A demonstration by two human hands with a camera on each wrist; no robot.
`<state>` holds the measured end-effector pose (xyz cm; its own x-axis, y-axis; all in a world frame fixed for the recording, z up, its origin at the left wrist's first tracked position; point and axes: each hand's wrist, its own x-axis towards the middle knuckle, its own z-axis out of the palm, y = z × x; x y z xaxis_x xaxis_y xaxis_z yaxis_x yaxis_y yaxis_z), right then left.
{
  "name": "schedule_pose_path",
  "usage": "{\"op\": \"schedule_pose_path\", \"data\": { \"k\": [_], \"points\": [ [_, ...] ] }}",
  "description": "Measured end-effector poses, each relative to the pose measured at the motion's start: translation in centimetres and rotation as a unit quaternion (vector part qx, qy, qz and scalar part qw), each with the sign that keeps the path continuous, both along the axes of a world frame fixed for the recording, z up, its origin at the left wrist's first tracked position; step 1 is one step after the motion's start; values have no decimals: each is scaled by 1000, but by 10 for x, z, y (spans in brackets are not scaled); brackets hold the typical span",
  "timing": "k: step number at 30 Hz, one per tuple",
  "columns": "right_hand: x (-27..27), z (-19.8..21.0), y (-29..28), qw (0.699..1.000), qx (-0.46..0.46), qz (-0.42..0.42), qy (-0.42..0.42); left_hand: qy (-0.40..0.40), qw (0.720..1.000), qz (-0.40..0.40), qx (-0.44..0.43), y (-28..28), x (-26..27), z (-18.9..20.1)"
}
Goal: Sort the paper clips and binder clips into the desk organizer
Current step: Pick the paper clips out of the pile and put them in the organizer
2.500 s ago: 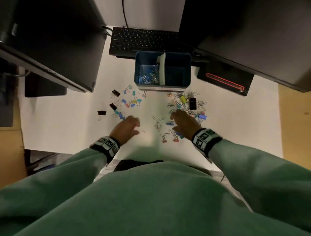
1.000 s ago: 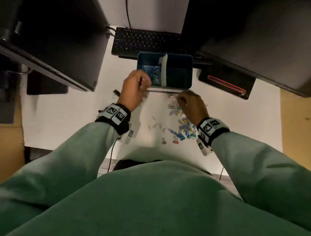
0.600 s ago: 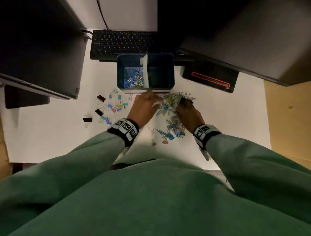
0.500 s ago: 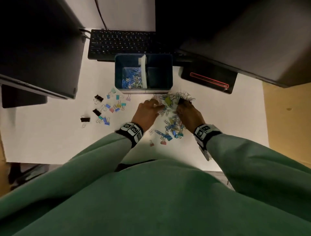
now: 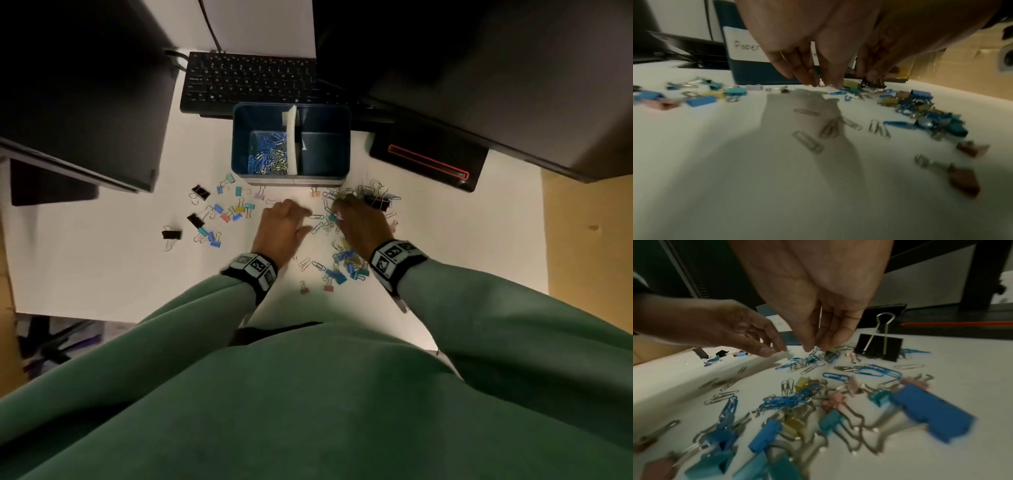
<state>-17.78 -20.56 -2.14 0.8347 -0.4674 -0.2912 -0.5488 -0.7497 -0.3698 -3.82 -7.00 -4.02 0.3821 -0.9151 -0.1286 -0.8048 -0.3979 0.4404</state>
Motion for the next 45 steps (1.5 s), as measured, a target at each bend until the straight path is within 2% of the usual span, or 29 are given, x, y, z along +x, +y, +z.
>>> {"op": "schedule_pose_path", "data": {
  "k": [2, 5, 10, 13, 17, 20, 23, 26, 29, 31, 34, 37, 39, 42, 45],
  "points": [
    [12, -4, 3, 1000, 2, 12, 22, 45, 999, 0, 15, -13, -11, -3],
    [16, -4, 0, 999, -1, 11, 39, 49, 998, -10, 31, -20, -14, -7],
    [-7, -2, -10, 998, 31, -53, 7, -60, 994, -90, 21, -24, -15, -13],
    [-32, -5, -20, 997, 7, -81, 12, -119, 982, -140, 44, -23, -18, -13],
    [-51, -5, -22, 997, -10, -71, 18, -129, 969, -204, 56, -9, -8, -13],
    [-34, 2, -16, 999, -12, -53, -6, -131, 961, -239, 50, 20, 2, -11],
    [-7, 3, -14, 999, 8, -34, -9, -130, 961, -236, 56, 50, 7, -11],
    [6, 1, -14, 1000, 10, 4, 11, -109, 974, -187, 59, 49, 5, -4],
    [3, -2, -14, 998, -31, 32, 47, -75, 985, -144, 51, 14, -4, 4],
    [-3, -4, -11, 999, -14, 15, 43, -76, 985, -135, 72, -17, -10, 12],
    [-8, -6, -2, 999, 5, 8, 48, -95, 975, -149, 134, -53, -18, 15],
    [-11, -6, 4, 998, 13, 19, 54, -118, 965, -163, 170, -66, -19, 10],
    [-15, -1, 4, 999, 43, -10, 30, -114, 962, -172, 177, -59, -16, 6],
    [-27, 8, -7, 988, 97, -109, -57, -106, 966, -187, 142, -32, -11, 0],
    [-26, 7, -24, 984, 59, -146, -87, -99, 970, -192, 113, 0, -8, -2]
  ]
}}
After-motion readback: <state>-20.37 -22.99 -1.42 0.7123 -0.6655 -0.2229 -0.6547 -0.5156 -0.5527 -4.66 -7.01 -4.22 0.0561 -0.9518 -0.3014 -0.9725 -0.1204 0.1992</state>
